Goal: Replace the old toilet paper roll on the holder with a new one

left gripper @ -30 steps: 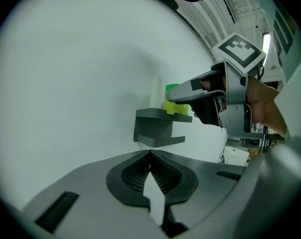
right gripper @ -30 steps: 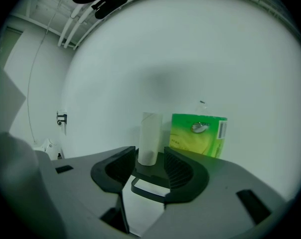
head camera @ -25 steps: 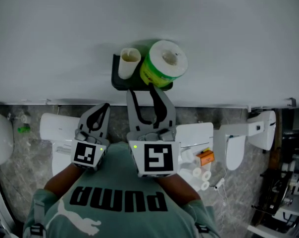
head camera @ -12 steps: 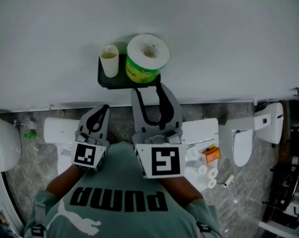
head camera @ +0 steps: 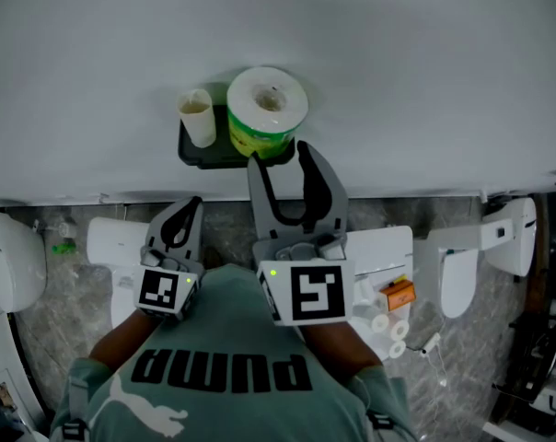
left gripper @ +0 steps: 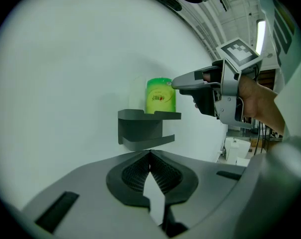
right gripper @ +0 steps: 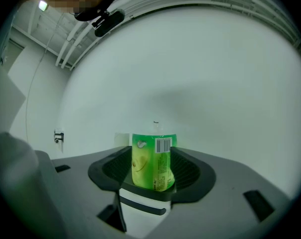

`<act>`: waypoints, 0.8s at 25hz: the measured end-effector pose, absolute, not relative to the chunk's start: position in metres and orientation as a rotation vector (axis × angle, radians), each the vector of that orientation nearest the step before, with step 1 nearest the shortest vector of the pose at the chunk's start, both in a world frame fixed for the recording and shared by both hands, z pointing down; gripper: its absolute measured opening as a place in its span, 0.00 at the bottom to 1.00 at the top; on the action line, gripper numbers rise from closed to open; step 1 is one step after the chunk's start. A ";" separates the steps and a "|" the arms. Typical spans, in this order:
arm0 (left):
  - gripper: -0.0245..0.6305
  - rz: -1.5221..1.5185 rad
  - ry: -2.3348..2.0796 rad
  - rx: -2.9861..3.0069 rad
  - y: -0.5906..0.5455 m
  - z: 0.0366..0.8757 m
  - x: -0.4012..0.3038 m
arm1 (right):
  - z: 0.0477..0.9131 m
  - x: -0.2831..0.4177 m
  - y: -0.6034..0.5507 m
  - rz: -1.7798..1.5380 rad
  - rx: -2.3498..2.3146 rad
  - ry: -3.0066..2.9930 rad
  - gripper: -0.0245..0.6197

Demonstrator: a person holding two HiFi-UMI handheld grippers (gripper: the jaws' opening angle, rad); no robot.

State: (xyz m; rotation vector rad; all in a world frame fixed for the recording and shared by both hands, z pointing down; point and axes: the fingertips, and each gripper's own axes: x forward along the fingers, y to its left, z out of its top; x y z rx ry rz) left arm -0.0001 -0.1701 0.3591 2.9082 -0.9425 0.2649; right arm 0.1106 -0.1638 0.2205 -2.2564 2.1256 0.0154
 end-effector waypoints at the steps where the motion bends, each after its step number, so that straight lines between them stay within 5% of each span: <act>1: 0.04 0.268 -0.952 2.906 -0.171 0.359 -0.001 | 0.221 0.111 -0.166 0.011 -2.244 2.141 0.41; 20: 0.04 0.255 -1.111 2.874 -0.186 0.351 -0.012 | 0.211 0.112 -0.197 0.056 -2.158 2.271 0.61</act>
